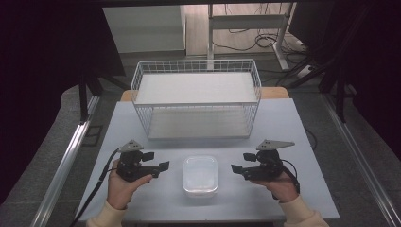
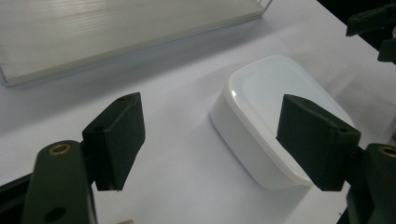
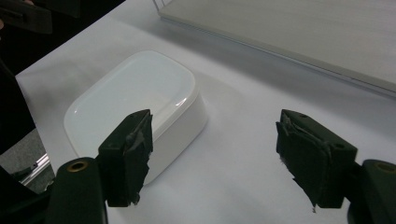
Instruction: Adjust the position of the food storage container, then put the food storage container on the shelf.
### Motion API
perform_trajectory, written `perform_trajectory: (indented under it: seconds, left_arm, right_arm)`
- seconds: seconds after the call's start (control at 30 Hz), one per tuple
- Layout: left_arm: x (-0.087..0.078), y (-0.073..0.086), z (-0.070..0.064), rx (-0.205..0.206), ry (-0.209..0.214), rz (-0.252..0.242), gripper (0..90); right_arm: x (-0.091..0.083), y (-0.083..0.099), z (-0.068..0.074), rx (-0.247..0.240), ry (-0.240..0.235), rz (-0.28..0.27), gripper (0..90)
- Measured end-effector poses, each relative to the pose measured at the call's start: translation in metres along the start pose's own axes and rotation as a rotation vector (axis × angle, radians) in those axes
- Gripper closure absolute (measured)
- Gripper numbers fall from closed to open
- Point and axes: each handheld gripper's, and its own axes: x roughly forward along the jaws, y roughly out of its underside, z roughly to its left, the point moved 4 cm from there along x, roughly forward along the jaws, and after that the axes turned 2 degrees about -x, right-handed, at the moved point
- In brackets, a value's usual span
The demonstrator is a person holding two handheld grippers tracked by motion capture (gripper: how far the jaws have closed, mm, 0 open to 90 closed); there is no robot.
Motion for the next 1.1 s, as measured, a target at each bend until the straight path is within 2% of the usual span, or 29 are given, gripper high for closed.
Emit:
perform_trajectory:
  seconds: [0.07,0.13,0.47,0.6,0.8,0.87,1.1]
  left_arm:
    - [0.002,0.001,0.001,-0.021,0.023,0.005,23.1]
    - [0.004,0.003,0.002,-0.033,0.03,0.011,23.1]
    - [0.016,0.005,-0.003,-0.037,0.057,0.038,23.0]
    - [0.02,0.005,-0.006,-0.058,0.077,0.05,23.3]
    - [0.027,0.005,-0.008,-0.11,0.118,0.063,23.9]
    - [0.03,0.006,-0.008,-0.149,0.152,0.067,24.4]
    - [0.041,0.008,-0.011,-0.216,0.21,0.1,26.8]
  right_arm:
    - [0.001,0.0,0.001,-0.009,-0.006,0.005,23.8]
    - [0.001,0.0,0.002,-0.006,-0.002,0.005,23.1]
    - [0.007,-0.001,0.008,0.033,-0.01,0.018,23.6]
    - [0.013,0.0,0.011,0.058,-0.017,0.033,24.2]
    - [0.024,0.001,0.016,0.112,-0.042,0.047,25.2]
    - [0.027,0.001,0.017,0.138,-0.05,0.051,25.7]
    - [0.039,0.003,0.022,0.181,-0.089,0.066,27.2]
